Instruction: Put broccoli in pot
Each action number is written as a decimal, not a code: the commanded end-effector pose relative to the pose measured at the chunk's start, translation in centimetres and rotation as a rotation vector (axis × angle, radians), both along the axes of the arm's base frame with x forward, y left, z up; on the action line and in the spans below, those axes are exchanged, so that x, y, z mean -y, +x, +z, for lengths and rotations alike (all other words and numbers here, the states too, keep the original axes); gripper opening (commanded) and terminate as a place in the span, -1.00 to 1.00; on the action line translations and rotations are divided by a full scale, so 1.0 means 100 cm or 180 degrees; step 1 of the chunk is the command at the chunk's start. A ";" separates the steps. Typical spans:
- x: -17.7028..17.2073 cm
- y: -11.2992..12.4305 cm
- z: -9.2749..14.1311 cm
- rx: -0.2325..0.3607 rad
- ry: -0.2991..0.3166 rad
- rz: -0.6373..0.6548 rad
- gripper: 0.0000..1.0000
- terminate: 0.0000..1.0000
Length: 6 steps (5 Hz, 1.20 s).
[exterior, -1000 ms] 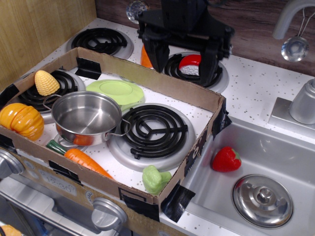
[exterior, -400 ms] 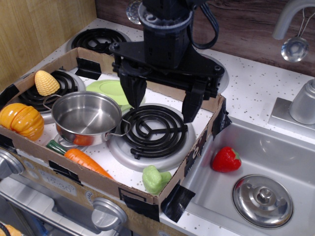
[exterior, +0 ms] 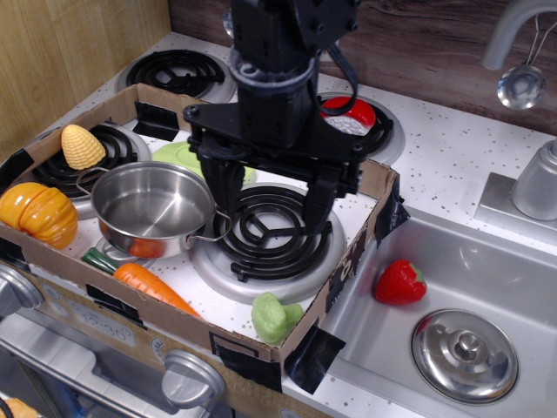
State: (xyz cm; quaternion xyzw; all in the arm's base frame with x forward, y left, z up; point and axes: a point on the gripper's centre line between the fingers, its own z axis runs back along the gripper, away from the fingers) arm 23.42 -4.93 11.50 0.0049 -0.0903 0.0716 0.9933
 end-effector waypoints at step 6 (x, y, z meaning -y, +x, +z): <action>-0.008 0.001 -0.064 0.0117 -0.0335 -0.0140 1.00 -1.00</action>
